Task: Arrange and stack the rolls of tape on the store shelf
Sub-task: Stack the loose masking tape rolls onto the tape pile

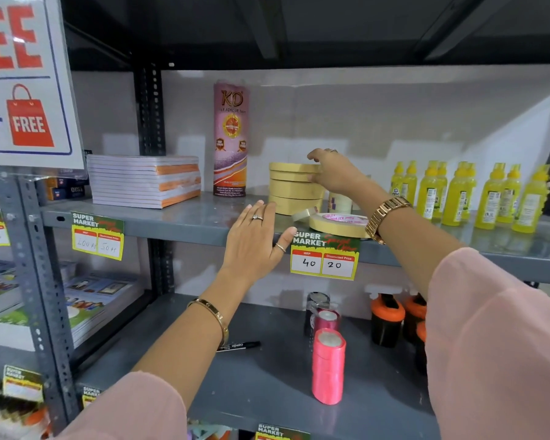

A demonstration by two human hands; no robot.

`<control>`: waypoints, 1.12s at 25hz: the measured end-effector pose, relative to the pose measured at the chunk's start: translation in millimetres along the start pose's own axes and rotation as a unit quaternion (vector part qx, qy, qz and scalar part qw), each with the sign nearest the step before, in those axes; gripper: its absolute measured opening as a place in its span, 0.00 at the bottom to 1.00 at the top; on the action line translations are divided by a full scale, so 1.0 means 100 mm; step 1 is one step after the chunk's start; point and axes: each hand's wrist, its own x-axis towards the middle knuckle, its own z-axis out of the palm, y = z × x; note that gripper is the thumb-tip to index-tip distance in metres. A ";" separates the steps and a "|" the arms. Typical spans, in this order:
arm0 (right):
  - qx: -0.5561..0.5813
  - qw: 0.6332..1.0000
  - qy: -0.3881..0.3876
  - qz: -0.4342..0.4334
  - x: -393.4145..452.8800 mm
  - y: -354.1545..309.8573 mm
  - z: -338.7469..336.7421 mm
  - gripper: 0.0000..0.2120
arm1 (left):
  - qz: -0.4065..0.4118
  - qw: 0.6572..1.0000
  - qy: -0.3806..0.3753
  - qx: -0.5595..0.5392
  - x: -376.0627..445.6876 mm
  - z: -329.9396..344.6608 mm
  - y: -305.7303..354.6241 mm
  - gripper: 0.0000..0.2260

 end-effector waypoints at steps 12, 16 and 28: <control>0.011 1.000 0.007 0.010 -0.74 0.22 -0.07 0.17 | 0.002 0.999 -0.039 0.025 -0.08 -0.06 0.12 0.20; 0.020 0.999 -0.034 0.012 -0.90 0.20 -0.05 0.23 | 0.003 0.999 -0.042 0.012 -0.12 -0.09 0.11 0.20; -0.017 0.999 -0.026 -0.022 -1.10 0.16 -0.14 0.15 | 0.006 0.997 -0.077 0.009 -0.16 -0.14 0.11 0.20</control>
